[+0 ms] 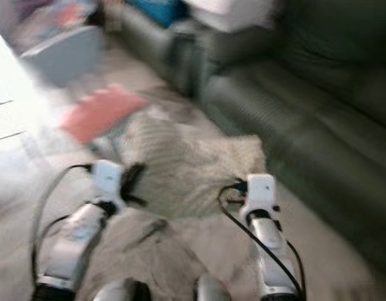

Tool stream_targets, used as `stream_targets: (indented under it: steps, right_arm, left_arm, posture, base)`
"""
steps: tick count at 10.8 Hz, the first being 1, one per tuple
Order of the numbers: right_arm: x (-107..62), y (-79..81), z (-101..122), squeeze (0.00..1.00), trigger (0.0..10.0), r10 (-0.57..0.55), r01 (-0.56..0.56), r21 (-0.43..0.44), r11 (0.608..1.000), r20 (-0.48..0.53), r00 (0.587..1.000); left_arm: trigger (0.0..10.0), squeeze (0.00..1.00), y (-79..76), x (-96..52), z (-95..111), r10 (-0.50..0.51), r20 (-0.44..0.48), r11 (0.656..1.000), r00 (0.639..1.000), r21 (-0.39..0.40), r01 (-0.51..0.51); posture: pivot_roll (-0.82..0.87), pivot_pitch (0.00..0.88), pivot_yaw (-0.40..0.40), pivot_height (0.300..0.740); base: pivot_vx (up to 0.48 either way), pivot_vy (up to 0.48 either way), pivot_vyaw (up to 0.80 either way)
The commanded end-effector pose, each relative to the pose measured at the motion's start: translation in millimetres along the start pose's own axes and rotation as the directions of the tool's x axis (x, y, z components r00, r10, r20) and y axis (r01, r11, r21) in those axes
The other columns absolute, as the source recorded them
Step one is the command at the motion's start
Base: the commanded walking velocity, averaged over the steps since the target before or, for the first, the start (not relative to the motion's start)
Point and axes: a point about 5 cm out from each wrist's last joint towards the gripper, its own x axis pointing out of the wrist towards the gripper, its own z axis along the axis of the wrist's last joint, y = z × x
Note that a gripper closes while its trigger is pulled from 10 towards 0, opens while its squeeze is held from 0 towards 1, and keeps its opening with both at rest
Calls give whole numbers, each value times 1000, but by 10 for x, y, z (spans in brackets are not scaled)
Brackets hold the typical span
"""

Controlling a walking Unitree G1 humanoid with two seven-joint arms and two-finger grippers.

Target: Move the pillow to the sofa

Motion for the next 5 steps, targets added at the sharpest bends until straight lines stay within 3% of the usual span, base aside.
stream_targets:
  steps: [1,3,5]
  right_arm:
    - [13,10,60,0,10000,2,-2,-1,1000,25,1000]
    - [13,10,60,0,10000,2,-2,-1,1000,25,1000]
    - [9,12,64,0,10000,0,0,-3,1000,27,1000]
  left_arm:
    - [10000,0,1,-3,64,-15,33,1000,999,11,14]
    - [10000,0,1,-3,64,-15,33,1000,999,11,14]
    - [10000,0,-56,3,88,-65,47,998,997,15,64]
  posture:
    - [-51,82,-47,740]
    - [-51,82,-47,740]
    - [-56,84,-46,740]
  base:
    - [0,0,-800]
    - [0,0,-800]
    - [382,0,-800]
